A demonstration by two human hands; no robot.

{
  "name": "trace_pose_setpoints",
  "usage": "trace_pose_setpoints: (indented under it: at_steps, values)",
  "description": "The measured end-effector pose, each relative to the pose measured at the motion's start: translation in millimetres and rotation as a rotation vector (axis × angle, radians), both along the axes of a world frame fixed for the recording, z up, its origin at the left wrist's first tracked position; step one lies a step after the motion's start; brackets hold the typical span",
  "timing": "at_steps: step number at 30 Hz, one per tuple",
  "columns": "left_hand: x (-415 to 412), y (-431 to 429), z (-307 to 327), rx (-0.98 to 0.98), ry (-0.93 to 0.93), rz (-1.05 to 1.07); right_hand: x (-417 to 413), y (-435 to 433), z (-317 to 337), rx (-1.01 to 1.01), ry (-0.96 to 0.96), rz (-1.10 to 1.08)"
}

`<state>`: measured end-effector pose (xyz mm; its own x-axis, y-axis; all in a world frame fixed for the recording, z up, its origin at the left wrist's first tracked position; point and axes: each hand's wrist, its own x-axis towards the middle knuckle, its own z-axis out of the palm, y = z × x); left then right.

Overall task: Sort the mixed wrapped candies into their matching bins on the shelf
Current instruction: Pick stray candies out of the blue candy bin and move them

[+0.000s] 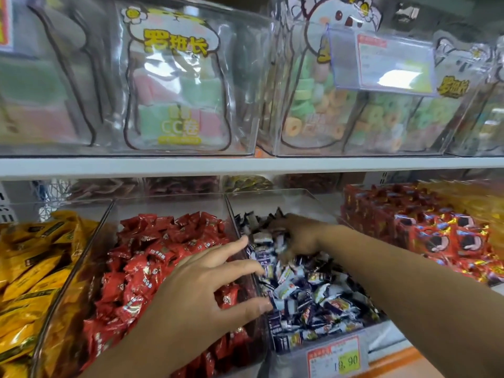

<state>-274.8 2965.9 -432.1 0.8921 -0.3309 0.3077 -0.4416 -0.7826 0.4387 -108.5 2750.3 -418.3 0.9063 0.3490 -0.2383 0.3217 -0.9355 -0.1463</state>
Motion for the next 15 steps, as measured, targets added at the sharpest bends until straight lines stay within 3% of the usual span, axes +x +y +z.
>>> trace_pose_setpoints:
  at_steps: [2, 8, 12, 15]
  values:
    - [-1, -1, 0, 0.001, 0.002, 0.006, 3, -12, 13, 0.118, 0.000, -0.074]
    - [1, -1, 0, 0.006, 0.010, 0.012, -23, -30, 59, -0.051, 0.320, -0.152]
    - [-1, -2, -1, 0.034, -0.003, 0.022, -30, -24, 25, -0.107, 0.418, -0.251]
    - [-1, -3, 1, 0.027, -0.005, 0.016, -26, -14, -3, -0.036, 0.432, -0.284]
